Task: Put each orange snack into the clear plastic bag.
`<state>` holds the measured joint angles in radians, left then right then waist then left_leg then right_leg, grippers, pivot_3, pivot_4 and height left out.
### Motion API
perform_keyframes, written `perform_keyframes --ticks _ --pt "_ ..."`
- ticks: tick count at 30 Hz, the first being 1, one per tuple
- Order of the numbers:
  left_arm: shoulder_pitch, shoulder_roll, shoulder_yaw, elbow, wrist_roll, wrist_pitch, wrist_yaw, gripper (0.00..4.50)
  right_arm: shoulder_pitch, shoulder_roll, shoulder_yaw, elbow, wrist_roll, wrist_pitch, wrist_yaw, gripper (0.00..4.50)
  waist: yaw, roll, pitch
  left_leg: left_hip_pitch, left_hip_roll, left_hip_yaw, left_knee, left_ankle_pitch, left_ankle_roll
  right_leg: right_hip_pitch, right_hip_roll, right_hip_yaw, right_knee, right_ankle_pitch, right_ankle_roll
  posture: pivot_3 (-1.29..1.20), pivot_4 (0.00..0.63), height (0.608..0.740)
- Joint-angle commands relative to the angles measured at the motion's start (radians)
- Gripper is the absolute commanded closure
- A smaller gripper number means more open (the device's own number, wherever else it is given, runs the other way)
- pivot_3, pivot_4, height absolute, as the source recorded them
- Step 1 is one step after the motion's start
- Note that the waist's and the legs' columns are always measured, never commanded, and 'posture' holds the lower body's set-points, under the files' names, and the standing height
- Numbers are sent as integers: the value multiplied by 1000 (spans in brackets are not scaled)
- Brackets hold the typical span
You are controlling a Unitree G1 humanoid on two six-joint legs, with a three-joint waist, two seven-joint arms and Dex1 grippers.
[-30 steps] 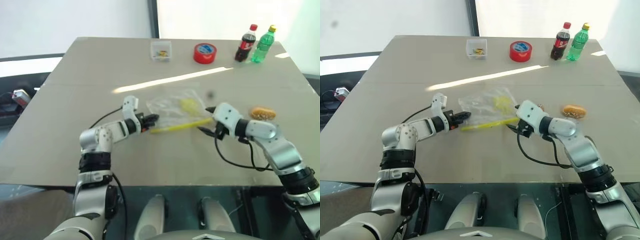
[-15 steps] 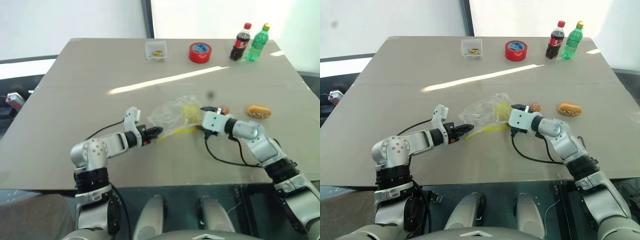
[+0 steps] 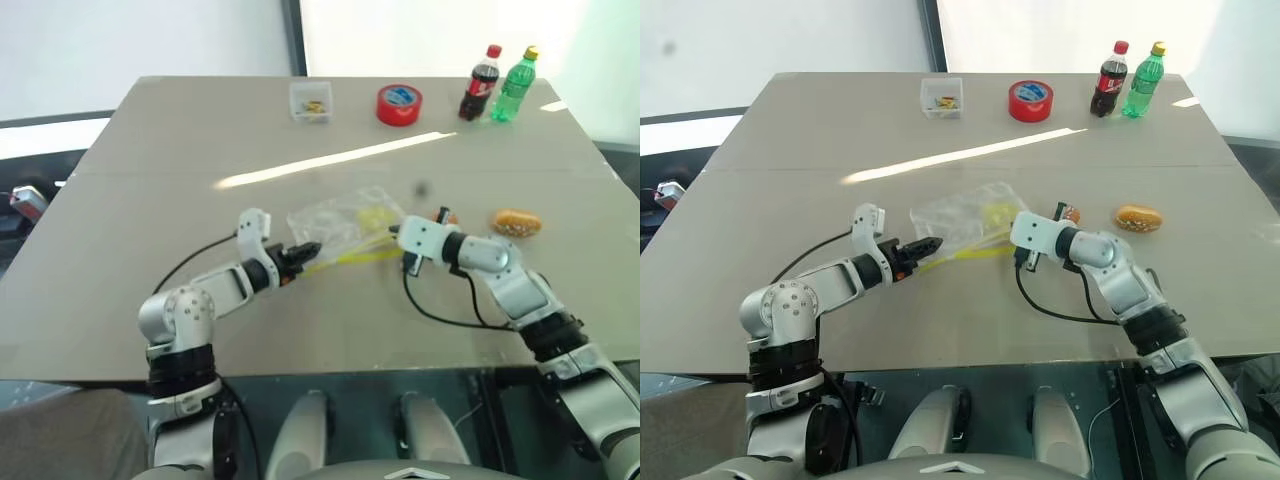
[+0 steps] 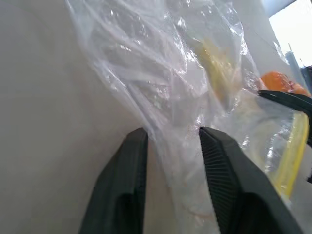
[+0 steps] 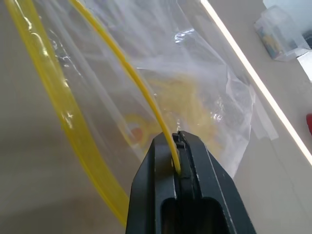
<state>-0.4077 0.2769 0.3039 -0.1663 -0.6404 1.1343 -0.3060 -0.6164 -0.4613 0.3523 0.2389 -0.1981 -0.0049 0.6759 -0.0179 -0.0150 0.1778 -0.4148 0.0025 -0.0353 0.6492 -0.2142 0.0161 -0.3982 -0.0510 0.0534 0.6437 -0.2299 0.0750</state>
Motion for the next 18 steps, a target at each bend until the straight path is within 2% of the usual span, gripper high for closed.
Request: perform_keyframes --ticks 1,7,9,15,18 --pt "-5 44 -56 -136 83 -165 1 2876 -64 9 -28 23 -6 27 3 4500 1 0 0 0 0 0 0 0 0 0 0 0 0 0 0 0 150 740" --pt "30 175 -229 -304 244 -436 -92 2876 -134 28 -8 126 -42 25 4 4500 4 0 0 -1 -1 1 -3 0 0 0 -1 0 -2 0 0 0 150 740" --pt "63 244 -324 -322 355 -562 -134 2876 -153 37 0 166 -58 -1 -7 4500 3 0 0 -1 -1 1 -5 0 0 0 -2 0 -4 0 0 0 150 740" --pt "117 384 -519 -232 647 -801 -165 2876 -192 67 -9 220 -67 -29 -7 4500 2 0 1 -1 -1 4 -12 0 0 -7 -2 3 -3 0 -1 0 150 740" --pt "135 408 -559 -180 728 -877 -174 2876 -200 74 -14 230 -67 -33 -7 4500 0 0 1 -1 -1 6 -13 0 0 -8 -1 3 -3 -1 -2 0 150 740"
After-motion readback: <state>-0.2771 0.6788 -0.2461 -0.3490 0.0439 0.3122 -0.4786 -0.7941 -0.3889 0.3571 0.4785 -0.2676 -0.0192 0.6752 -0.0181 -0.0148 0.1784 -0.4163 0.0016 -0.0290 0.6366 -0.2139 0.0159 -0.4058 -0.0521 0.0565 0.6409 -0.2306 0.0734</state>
